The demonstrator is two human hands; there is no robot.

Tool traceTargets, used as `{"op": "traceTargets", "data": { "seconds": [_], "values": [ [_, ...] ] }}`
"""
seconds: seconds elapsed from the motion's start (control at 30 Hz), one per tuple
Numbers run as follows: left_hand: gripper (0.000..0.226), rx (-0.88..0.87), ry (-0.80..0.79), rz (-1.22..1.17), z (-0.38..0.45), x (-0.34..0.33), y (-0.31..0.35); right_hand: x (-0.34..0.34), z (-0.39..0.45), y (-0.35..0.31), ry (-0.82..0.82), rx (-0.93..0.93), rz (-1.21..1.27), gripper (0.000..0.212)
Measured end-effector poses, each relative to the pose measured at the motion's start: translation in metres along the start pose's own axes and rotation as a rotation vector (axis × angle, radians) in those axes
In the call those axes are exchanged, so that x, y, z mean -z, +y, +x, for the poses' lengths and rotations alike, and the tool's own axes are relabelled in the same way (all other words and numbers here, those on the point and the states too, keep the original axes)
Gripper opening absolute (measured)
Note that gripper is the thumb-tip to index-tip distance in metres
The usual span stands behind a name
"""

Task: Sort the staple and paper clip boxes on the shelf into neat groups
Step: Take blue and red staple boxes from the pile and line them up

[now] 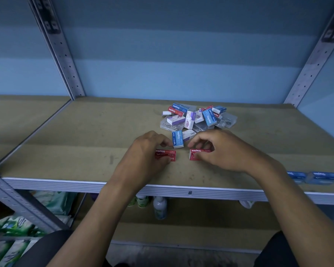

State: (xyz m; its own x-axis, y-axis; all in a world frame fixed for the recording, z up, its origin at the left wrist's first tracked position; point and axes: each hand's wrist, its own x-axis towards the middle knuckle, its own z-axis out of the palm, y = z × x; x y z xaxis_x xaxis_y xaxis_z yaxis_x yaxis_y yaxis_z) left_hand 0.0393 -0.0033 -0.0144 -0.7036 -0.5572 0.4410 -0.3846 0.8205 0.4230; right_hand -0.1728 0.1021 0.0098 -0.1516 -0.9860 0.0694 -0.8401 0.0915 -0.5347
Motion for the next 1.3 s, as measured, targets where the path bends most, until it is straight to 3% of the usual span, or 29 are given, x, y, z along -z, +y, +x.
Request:
{"op": "traceTargets", "data": {
  "seconds": [0.2,1.1,1.3],
  "values": [
    [0.018,0.022,-0.019,-0.063,0.001,0.000,0.005,0.002,-0.002,-0.003,0.004,0.000,-0.024,0.025],
    [0.019,-0.136,-0.130,-0.203,0.024,-0.047,0.083,0.056,-0.093,0.041,0.156,-0.128,-0.126,0.023],
    [0.019,-0.161,-0.154,-0.205,0.025,-0.052,0.091,0.056,-0.101,0.042,0.117,-0.147,-0.101,0.021]
  ]
}}
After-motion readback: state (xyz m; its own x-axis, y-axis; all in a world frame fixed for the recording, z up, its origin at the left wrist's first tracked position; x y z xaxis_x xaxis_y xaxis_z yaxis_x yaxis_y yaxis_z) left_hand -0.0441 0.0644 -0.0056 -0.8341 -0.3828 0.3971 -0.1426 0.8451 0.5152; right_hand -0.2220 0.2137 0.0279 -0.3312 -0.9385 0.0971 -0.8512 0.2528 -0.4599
